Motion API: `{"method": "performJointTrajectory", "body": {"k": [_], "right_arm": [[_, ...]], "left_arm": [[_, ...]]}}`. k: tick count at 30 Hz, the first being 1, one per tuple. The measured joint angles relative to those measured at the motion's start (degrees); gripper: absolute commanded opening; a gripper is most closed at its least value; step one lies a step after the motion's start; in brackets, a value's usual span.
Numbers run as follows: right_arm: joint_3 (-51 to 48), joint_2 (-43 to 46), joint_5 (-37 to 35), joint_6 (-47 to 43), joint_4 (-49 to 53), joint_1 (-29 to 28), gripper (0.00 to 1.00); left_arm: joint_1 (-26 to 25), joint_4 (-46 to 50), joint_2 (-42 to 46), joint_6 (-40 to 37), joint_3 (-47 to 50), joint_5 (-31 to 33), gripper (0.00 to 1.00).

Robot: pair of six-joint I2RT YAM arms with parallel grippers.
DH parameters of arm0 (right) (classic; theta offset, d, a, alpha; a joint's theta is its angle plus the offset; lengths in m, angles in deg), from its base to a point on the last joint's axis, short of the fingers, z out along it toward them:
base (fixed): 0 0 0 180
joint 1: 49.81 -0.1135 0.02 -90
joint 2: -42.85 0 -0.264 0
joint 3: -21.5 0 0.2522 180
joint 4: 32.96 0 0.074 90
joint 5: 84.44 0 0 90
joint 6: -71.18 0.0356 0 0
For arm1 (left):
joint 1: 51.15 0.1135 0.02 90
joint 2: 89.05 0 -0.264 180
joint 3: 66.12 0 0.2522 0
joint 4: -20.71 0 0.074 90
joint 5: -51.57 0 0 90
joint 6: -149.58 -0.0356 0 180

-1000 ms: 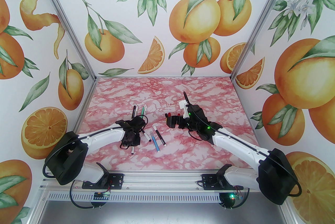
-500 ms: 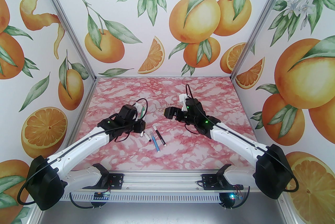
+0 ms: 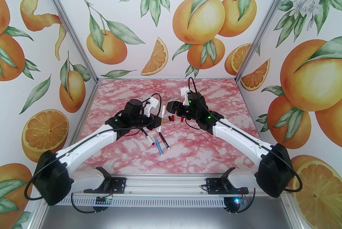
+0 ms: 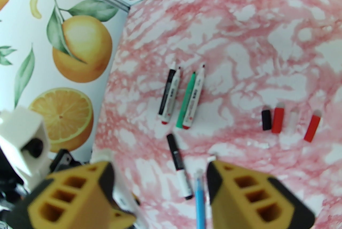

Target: Open the pen caps

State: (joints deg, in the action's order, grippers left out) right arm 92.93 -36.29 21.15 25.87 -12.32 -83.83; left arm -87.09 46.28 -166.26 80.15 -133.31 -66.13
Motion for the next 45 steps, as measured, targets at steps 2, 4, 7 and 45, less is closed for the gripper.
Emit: {"method": "performJointTrajectory", "body": {"k": [2,4,7,45], "right_arm": [[0.0,0.0,0.0,-0.2,0.7,-0.1,0.57],[0.0,0.0,-0.1,-0.6,1.5,-0.3,0.56],[0.0,0.0,-0.2,-1.0,1.9,-0.6,0.54],[1.9,0.2,0.3,-8.6,4.6,-2.1,0.37]], "left_arm": [[-0.3,-0.5,-1.6,0.0,-0.1,-0.5,0.14],[-0.7,-0.8,-2.4,0.0,-0.1,-0.9,0.14],[-1.1,-0.9,-2.8,0.0,-0.1,-0.9,0.14],[-2.6,-0.9,-3.0,-4.2,-0.2,-6.4,0.13]]}}
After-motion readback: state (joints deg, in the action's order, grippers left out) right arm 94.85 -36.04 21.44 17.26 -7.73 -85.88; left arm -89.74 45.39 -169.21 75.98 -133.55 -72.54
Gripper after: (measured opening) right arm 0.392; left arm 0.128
